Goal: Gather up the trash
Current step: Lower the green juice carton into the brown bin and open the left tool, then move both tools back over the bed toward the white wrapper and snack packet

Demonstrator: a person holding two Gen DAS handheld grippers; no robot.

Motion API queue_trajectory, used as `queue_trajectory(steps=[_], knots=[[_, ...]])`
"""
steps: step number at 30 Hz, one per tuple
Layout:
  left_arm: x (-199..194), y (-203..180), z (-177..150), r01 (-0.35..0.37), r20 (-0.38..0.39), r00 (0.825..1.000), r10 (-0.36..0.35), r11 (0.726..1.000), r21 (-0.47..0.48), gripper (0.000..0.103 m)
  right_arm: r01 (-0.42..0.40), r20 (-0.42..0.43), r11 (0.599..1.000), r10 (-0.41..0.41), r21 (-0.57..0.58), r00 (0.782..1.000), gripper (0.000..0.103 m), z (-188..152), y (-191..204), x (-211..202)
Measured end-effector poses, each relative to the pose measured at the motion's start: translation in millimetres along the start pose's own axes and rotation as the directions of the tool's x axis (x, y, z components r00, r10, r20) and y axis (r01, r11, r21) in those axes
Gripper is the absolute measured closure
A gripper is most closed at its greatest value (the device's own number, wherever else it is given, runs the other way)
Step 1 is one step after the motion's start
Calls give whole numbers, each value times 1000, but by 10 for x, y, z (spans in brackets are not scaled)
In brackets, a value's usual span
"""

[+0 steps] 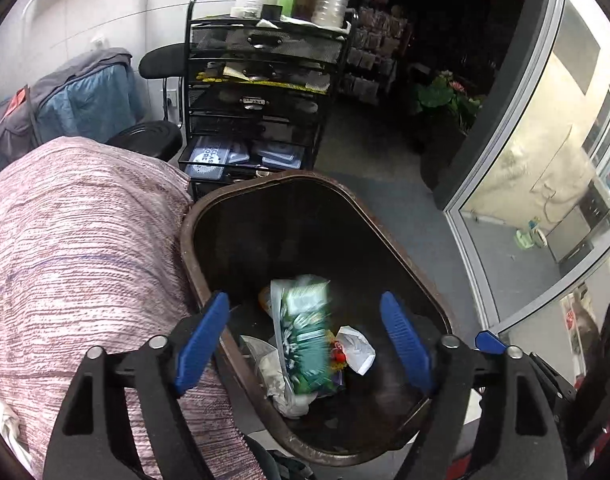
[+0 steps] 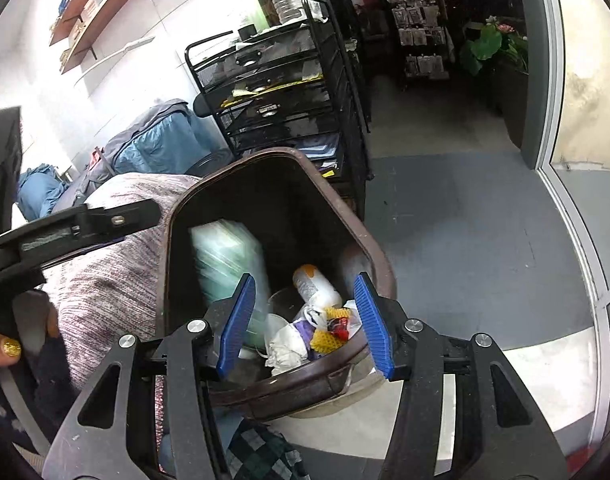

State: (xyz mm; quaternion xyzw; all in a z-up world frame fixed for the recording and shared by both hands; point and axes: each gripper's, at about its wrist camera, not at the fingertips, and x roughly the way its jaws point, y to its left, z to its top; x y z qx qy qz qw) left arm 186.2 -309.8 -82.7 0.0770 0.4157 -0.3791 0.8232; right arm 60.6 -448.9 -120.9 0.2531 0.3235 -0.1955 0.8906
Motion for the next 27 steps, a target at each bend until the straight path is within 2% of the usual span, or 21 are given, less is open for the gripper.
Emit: queue_trajectory(steps=[2, 5, 10, 14, 19, 24, 27], knots=[[-85, 37, -19, 9, 18, 1000, -9, 1000, -10, 17, 2, 1, 1000, -2, 0, 1000, 51, 10, 6, 4], [-214, 67, -65, -2, 44, 999, 3, 1000, -12, 13, -3, 4, 1000, 3, -15, 1000, 50, 39, 51, -2], [-456, 118, -154, -24, 78, 997, 25, 999, -23, 6, -21, 21, 999, 22, -34, 1000, 43, 61, 151, -49], [-645, 162, -265, -61, 94, 994, 63, 998, -21, 6, -52, 23, 997, 53, -60, 998, 40, 79, 278, -98], [-871, 328, -461, -100, 100, 990, 103, 994, -36, 6, -131, -6, 986, 131, -99, 991, 39, 61, 550, -131], [-1057, 583, -672, -160, 98, 981, 166, 985, -59, 6, -241, -77, 958, 231, -155, 970, 39, -21, 968, -100], [-1188, 781, -802, -198, 96, 974, 206, 976, -90, 6, -270, -108, 944, 254, -189, 961, 39, -88, 1214, -70]])
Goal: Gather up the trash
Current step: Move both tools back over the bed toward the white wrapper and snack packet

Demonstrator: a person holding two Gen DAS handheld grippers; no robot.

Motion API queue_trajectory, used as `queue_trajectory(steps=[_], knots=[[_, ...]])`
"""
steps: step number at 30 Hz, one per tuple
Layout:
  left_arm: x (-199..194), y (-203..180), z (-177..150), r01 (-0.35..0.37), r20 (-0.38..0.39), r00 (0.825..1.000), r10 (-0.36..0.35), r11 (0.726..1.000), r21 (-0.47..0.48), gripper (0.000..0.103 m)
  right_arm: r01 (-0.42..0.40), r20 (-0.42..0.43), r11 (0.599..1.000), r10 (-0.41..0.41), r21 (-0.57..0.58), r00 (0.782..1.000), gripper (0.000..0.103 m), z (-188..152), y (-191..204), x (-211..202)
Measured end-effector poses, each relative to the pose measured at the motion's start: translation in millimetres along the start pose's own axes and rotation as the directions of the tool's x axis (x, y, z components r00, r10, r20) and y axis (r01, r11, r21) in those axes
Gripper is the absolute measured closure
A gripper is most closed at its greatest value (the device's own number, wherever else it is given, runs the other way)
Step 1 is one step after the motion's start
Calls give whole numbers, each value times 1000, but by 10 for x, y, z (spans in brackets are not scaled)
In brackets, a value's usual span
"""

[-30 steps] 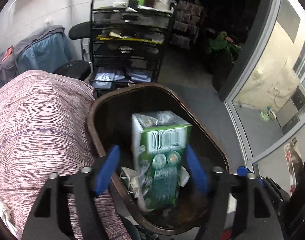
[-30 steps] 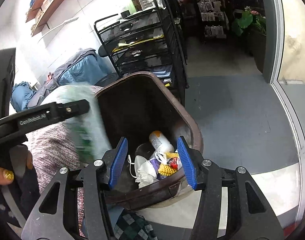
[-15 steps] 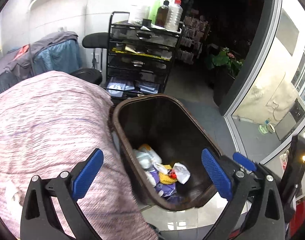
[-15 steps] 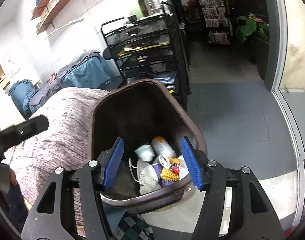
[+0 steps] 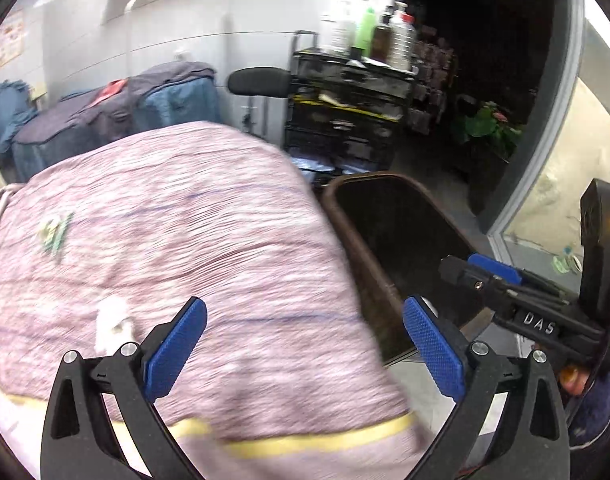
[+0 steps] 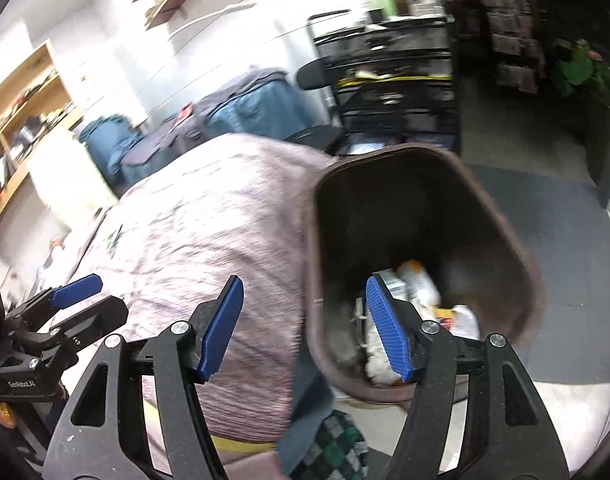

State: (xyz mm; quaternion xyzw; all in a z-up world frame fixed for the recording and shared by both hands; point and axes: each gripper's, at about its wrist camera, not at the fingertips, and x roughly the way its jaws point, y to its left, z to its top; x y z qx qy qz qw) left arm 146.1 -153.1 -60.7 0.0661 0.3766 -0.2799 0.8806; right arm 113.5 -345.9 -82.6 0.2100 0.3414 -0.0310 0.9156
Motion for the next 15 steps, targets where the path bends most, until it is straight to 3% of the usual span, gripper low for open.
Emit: queue_trajectory(steps=[6, 10, 15], knots=[[-237, 556, -214, -103, 11, 994, 104, 991, -90, 6, -83, -75, 992, 76, -94, 994, 39, -46, 530, 183], [-405, 907, -351, -212, 6, 977, 214, 971, -113, 6, -157, -125, 975, 138, -158, 982, 39, -61, 939, 297], [-555, 1406, -428, -286, -19, 958, 288, 939, -190, 6, -235, -202, 936, 184, -264, 962, 39, -87, 1506, 465]])
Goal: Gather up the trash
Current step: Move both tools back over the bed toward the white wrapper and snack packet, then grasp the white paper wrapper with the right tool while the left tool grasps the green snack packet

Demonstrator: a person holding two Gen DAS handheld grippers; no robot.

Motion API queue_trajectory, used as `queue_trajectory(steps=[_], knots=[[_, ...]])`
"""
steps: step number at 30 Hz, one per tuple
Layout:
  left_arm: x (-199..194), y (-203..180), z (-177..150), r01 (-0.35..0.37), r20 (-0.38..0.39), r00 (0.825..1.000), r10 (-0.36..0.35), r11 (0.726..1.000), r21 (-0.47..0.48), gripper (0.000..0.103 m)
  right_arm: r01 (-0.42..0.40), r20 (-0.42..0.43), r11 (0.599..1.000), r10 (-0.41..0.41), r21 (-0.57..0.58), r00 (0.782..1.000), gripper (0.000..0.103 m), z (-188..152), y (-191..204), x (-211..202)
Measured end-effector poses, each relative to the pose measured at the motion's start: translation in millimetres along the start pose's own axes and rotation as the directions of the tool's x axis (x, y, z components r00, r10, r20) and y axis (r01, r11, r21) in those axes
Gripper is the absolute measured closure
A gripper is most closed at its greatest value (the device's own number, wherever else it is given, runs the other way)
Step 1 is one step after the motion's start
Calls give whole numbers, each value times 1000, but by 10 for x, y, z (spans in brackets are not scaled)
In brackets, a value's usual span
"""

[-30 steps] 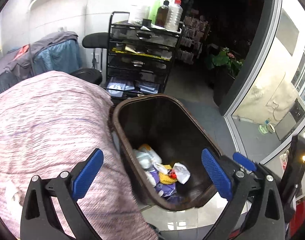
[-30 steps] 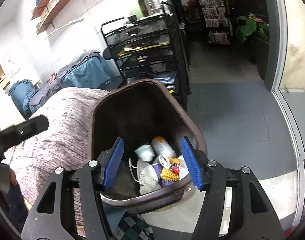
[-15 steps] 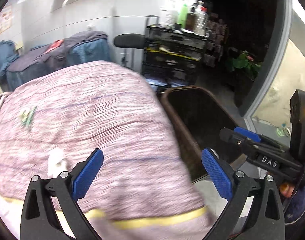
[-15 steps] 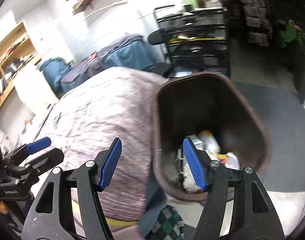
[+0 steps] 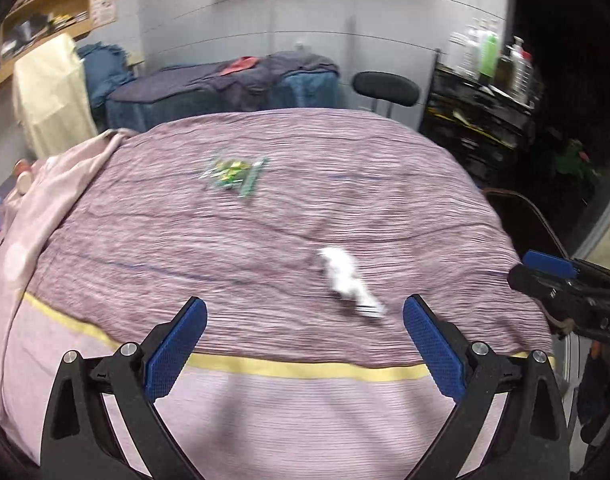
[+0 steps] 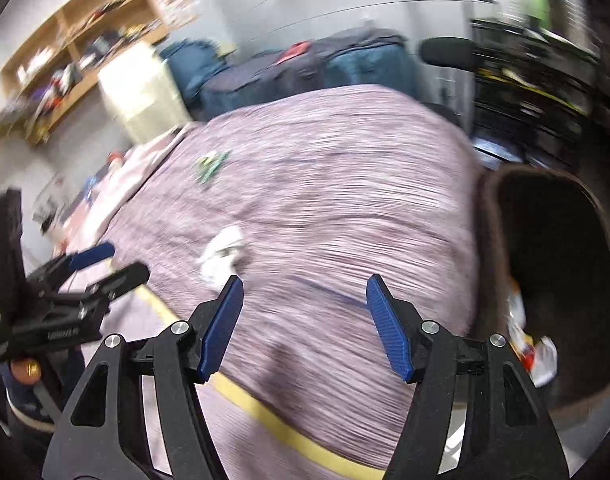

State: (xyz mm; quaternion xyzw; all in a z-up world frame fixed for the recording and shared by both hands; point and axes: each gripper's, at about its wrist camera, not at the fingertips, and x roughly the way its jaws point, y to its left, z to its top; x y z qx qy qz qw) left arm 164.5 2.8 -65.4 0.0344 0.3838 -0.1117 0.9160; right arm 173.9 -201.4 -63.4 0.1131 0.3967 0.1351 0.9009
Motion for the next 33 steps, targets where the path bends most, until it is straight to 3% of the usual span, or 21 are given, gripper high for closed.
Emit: queue_trajectory(steps=[3, 10, 19, 23, 33], knots=[[15, 258, 3, -43, -8, 999, 42, 999, -25, 6, -49, -58, 997, 46, -58, 997, 39, 125, 274, 214], [131, 686, -17, -77, -60, 996, 73, 994, -76, 6, -86, -193, 984, 55, -155, 980, 39, 295, 711, 746], [294, 852, 57, -72, -82, 994, 66, 995, -73, 6, -56, -343, 987, 0, -152, 939, 54, 463, 792, 1434], [414, 838, 171, -71, -88, 994, 68, 997, -41, 6, -48, -395, 990, -9, -133, 919, 72, 463, 771, 1675], [928, 677, 670, -78, -97, 992, 83, 995, 57, 6, -88, -266, 994, 68, -67, 962, 76, 478, 655, 1246]])
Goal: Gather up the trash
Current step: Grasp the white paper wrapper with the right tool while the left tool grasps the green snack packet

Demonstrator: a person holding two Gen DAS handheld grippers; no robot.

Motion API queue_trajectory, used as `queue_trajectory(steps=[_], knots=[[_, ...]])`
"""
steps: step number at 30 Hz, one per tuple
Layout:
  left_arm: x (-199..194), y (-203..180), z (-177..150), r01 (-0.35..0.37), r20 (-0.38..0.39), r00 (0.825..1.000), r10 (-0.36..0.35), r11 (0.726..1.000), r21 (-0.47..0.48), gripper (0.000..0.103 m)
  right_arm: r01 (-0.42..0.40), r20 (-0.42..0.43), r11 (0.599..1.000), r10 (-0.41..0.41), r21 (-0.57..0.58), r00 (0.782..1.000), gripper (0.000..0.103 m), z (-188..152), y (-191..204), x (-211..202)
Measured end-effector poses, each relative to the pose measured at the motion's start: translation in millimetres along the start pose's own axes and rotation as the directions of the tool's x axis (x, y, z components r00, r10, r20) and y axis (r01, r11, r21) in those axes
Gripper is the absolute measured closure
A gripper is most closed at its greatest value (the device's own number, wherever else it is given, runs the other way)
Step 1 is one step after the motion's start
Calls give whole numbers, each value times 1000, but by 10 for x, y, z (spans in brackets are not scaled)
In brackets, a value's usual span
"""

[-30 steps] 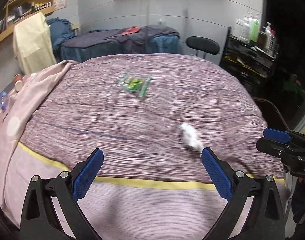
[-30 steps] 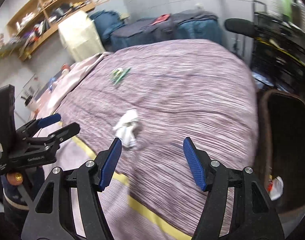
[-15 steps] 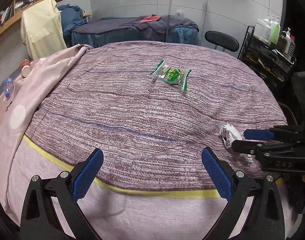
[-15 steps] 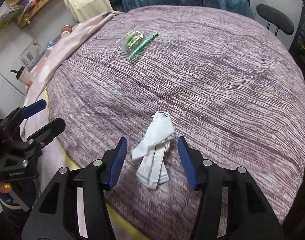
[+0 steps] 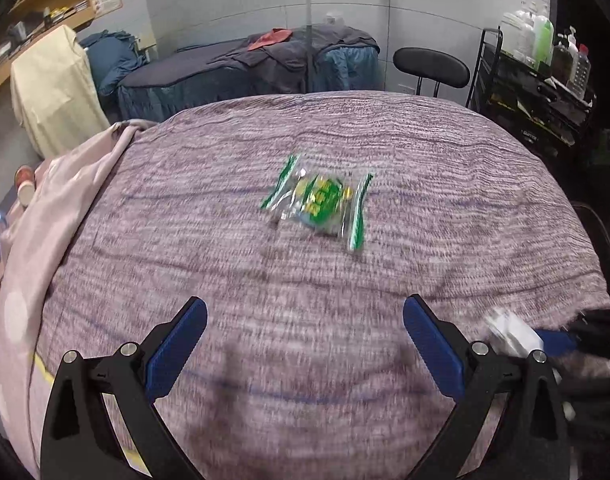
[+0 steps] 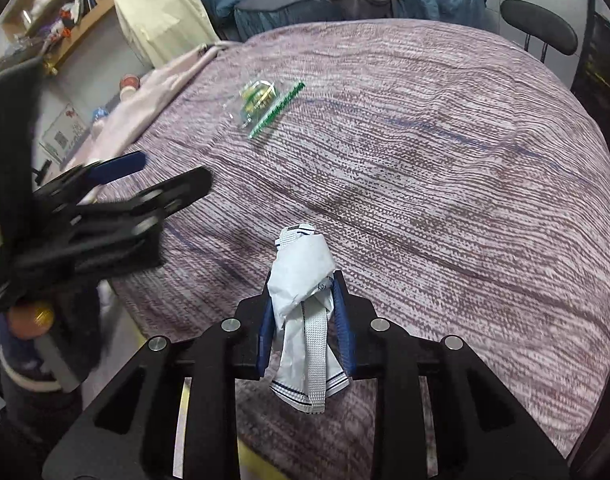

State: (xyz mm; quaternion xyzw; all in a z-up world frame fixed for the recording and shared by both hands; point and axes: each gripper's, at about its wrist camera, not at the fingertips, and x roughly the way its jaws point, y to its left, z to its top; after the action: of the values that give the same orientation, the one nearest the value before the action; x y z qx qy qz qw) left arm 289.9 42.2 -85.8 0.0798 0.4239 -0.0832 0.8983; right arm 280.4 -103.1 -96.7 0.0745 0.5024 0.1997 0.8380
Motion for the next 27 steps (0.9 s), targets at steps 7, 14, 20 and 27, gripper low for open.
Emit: queue_trajectory(steps=[7, 14, 20, 27], knots=[[446, -28, 384, -3, -42, 999, 5, 999, 42, 6, -21, 51, 1000, 21, 2, 998, 75, -115, 93, -218], [609, -61, 501, 33, -44, 999, -30, 997, 73, 19, -37, 74, 999, 35, 23, 997, 76, -177, 90, -291], [586, -132, 512, 71, -33, 997, -69, 995, 65, 55, -42, 89, 998, 38, 40, 995, 76, -257, 26, -354], [539, -207, 476, 91, -35, 995, -89, 994, 60, 87, -36, 117, 998, 29, 59, 993, 75, -352, -46, -453]])
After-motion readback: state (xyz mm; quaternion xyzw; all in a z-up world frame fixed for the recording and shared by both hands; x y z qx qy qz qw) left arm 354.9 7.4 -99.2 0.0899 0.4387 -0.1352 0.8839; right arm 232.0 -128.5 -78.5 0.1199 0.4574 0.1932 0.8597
